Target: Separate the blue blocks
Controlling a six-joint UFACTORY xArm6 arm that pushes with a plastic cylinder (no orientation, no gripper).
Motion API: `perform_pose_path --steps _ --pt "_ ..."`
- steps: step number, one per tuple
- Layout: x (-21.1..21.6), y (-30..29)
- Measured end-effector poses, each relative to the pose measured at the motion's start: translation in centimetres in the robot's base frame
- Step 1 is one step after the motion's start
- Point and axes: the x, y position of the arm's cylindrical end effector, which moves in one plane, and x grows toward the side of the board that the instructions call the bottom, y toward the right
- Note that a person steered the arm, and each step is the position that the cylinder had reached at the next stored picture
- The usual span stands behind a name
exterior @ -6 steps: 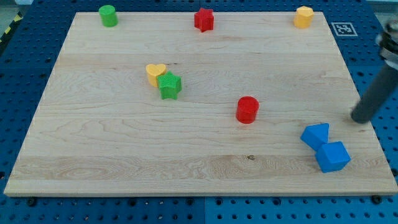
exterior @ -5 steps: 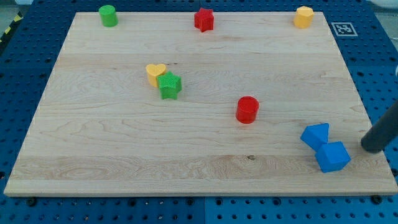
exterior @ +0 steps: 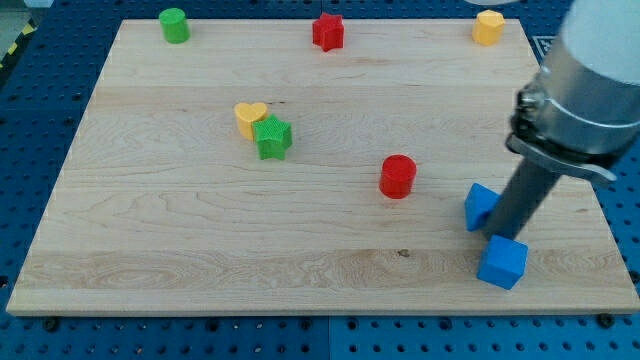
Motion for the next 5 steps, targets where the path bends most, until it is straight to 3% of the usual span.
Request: perform_pose_path --steps 3,5 --pt "-0.1 4.9" --pt "-2.3 2.7"
